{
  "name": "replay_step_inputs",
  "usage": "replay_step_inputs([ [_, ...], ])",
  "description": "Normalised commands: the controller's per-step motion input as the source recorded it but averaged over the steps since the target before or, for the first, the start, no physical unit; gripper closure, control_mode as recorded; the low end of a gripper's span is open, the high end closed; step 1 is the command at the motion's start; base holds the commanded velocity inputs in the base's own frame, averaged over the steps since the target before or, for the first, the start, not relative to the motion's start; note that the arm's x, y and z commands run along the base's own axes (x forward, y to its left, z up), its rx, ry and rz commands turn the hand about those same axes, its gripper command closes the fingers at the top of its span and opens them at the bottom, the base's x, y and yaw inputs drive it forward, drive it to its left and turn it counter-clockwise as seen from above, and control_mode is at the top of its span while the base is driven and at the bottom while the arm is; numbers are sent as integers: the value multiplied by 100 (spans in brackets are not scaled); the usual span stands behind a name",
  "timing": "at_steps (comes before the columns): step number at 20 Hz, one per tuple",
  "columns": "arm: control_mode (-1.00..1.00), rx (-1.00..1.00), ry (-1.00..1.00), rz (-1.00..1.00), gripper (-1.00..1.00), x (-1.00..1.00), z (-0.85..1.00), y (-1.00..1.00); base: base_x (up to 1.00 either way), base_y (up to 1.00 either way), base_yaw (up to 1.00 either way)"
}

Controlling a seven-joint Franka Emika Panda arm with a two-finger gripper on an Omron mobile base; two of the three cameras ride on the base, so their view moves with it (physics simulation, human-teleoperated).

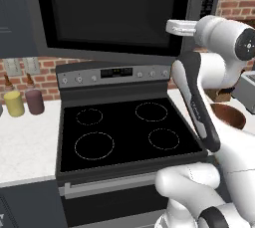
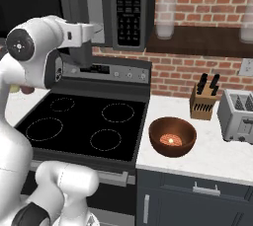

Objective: Open the microwave, place the bowl with waffle inside the microwave, then close the microwave door and turn it on.

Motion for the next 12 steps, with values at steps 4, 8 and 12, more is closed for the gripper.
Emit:
replay_step_inputs([
  [4, -100, -12, 0, 0, 100, -100, 68, 51, 0, 0, 0],
  [8, -100, -15, 0, -2, 100, -100, 44, 55, 0, 0, 0],
  [12, -100, -17, 0, -3, 100, -100, 38, 63, 0, 0, 0],
])
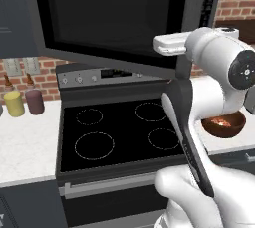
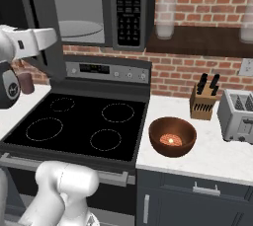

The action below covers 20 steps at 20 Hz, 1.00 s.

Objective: Open the microwave, place the bowl with waffle inside the microwave, then close the microwave door and turn it on.

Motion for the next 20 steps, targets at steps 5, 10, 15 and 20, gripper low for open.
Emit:
replay_step_inputs([
  [5, -100, -18, 0, -4, 100, -100, 43, 73, 0, 0, 0],
  [10, -100, -17, 0, -4, -100, -100, 25, 66, 0, 0, 0],
  [15, -100, -5, -6, 0, -100, -100, -8, 1, 0, 0, 0],
  [20, -100, -1, -8, 0, -100, -100, -10, -4, 0, 0, 0],
])
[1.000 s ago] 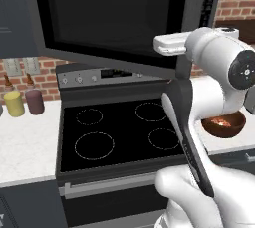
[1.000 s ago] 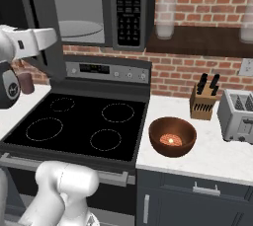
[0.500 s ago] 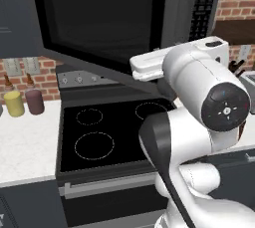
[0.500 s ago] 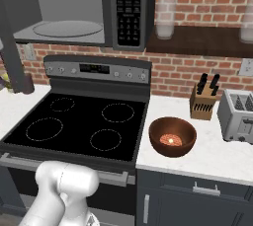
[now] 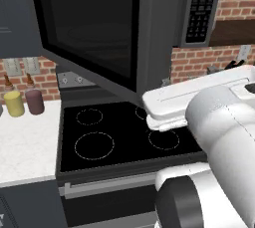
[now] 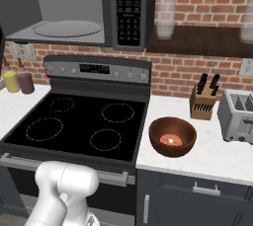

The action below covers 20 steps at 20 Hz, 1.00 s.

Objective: Open the microwave, place the bowl with waffle inside the microwave, then close the microwave door and turn it on.

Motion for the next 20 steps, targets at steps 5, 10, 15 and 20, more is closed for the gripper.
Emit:
replay_step_inputs([
  [5, -100, 1, -1, -1, -100, -100, 1, -32, 0, 0, 0],
  [10, -100, 8, 16, -1, -100, -61, 22, -73, 0, 0, 0],
  [15, -100, 23, 24, 7, -100, 17, 38, -83, 0, 0, 0],
  [20, -100, 31, 44, 20, -100, 46, 9, -79, 0, 0, 0],
])
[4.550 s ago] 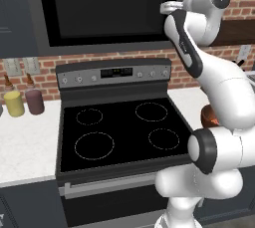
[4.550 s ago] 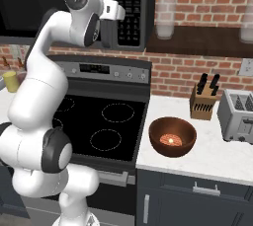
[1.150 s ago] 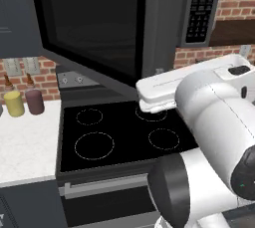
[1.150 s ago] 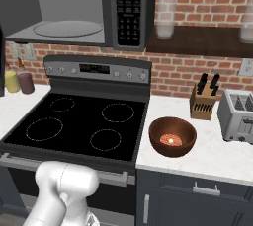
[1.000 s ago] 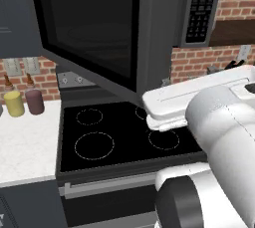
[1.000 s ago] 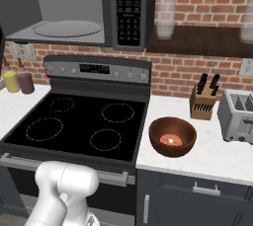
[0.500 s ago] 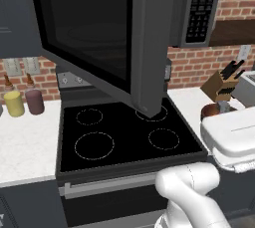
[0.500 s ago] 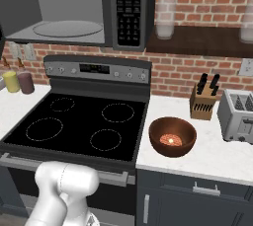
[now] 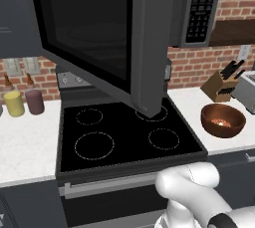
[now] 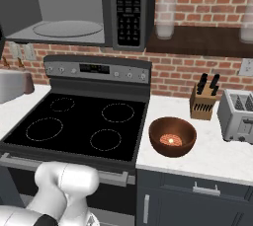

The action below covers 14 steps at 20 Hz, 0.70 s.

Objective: Open the microwave, place the bowl with waffle inside the microwave, then close the microwave door and turn it on.

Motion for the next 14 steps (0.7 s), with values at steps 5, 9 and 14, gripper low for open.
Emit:
replay_step_inputs([
  [5, -100, 38, 47, 26, -100, 47, -5, -48, 0, 0, 0],
  [9, -100, 42, 36, 22, -100, 68, -53, -7, 0, 0, 0],
  [14, -100, 43, 29, 13, -100, 71, -25, 4, 0, 0, 0],
])
